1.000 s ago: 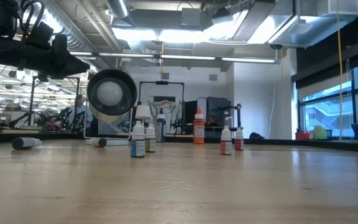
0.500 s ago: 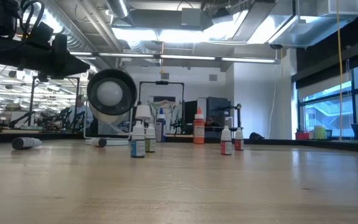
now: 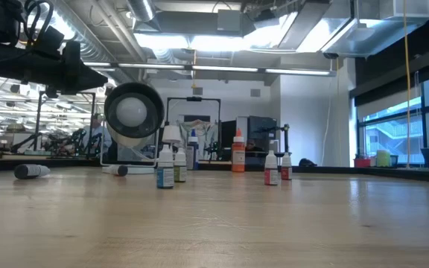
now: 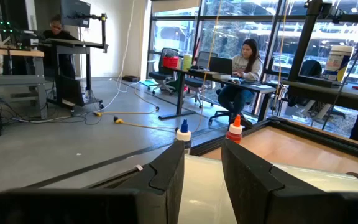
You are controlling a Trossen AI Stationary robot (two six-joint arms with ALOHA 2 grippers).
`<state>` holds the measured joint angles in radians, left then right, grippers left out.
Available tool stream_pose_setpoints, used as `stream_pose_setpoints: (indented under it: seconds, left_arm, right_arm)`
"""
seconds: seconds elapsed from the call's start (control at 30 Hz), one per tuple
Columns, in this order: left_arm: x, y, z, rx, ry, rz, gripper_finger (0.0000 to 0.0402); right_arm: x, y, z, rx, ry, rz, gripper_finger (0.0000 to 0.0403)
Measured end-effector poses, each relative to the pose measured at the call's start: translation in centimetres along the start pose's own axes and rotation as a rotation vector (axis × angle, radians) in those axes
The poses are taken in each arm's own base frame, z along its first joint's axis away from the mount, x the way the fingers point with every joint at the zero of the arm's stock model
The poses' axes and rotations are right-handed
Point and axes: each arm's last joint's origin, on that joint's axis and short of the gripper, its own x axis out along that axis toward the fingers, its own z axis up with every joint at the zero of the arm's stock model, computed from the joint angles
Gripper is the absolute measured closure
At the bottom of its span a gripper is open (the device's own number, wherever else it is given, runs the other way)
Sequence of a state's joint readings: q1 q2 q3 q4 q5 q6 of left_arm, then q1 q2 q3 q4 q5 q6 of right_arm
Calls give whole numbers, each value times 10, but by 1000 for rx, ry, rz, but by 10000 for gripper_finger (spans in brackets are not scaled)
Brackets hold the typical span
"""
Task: Pick & Place food coloring
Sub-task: Put the large purple food coloring bottle into the transparent bin
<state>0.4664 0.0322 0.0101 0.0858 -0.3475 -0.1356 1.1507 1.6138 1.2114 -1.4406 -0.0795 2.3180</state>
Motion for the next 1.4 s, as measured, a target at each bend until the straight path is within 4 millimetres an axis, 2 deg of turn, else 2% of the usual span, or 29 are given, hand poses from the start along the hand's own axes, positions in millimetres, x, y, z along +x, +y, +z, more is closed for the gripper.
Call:
stream_pose_setpoints:
  seconds: [1.0,1.4]
  left_arm:
    - [0,0,0,0,0,0,297]
    - [0,0,0,0,0,0,297]
  right_arm:
    - [0,0,0,3,0,0,246]
    - [0,0,0,4,-1,-1,217]
